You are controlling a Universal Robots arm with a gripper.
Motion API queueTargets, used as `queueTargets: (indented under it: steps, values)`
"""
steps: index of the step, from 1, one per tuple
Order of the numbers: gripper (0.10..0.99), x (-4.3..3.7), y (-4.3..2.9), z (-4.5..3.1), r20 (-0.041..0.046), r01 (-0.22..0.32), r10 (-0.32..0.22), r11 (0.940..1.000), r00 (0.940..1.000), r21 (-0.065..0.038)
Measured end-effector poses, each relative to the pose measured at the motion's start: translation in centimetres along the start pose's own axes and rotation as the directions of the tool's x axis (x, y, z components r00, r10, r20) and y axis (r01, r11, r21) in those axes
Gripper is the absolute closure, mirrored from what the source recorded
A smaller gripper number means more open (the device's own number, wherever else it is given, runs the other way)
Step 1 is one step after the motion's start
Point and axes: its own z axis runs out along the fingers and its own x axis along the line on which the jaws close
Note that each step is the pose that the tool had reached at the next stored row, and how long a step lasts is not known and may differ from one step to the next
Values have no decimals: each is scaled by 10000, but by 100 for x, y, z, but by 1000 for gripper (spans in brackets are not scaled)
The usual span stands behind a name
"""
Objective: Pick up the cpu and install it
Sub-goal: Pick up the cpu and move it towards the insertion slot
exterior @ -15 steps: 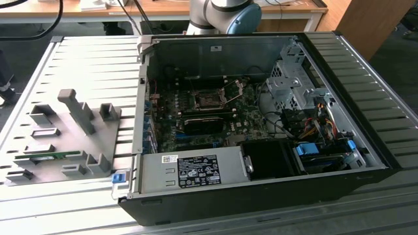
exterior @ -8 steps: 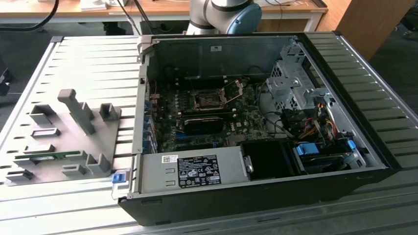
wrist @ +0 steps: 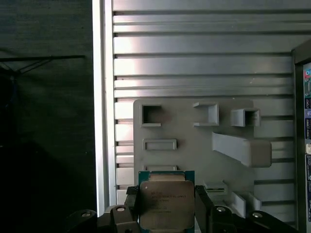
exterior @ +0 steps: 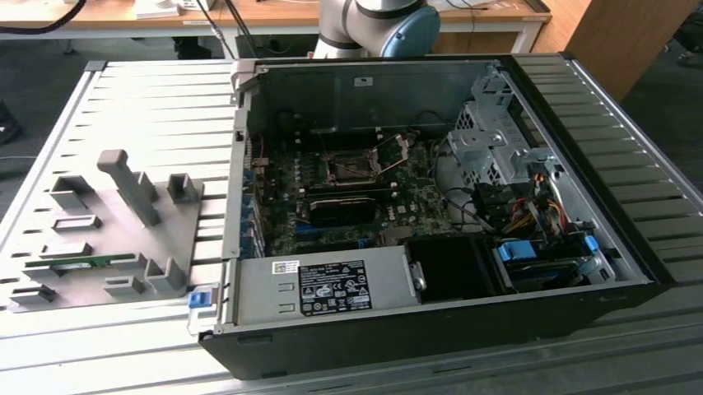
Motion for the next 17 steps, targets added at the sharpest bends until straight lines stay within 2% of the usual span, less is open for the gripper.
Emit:
queueTargets:
  steps: [17]
  values:
    - [545, -6, 9, -282, 0, -2, 2, 10000, 10000, 0]
